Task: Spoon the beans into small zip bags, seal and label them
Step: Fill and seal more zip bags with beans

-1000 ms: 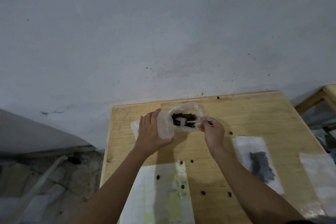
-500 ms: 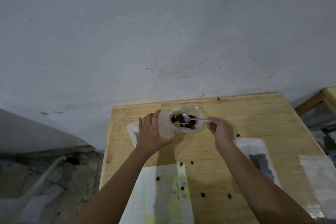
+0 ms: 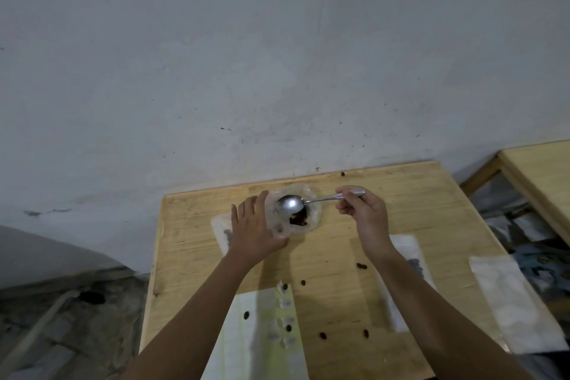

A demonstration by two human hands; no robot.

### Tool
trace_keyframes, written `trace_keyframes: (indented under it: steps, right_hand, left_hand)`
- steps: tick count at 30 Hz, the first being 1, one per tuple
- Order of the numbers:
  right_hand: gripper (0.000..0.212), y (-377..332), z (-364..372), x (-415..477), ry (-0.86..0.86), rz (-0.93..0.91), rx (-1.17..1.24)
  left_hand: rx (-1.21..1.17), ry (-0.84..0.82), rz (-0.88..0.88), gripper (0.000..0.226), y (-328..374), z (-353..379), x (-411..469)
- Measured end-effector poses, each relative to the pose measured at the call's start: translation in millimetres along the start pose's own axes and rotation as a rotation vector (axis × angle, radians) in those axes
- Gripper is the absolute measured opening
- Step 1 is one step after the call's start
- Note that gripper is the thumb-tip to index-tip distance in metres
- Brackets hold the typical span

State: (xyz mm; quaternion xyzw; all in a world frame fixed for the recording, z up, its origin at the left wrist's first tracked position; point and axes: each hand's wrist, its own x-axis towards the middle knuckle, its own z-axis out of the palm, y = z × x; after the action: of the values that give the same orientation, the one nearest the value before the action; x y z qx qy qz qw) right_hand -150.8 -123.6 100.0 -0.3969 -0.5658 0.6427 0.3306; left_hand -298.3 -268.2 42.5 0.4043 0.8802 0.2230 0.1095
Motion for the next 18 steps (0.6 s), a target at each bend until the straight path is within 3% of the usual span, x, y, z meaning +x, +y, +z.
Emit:
trace_keyframes:
  steps: [6, 14, 18]
  right_hand:
    - [0.012, 17.6, -3.5, 4.0, 0.115, 0.076, -0.025]
    - [0.012, 53.1, 15.7, -5.7, -0.097, 0.322, -0.169]
    - [0.013, 52.4, 11.5, -6.5, -0.178, 0.241, -0.376]
  left_hand:
    - [-0.092, -0.008, -0.013, 0.106, -5.9, -10.1, -6.5]
    - [-0.19, -0.029, 0.018, 0.118, -13.2, -20.7, -17.2]
    - [-0.236, -0.056, 0.019, 0.118, -14.5, -20.8, -17.6]
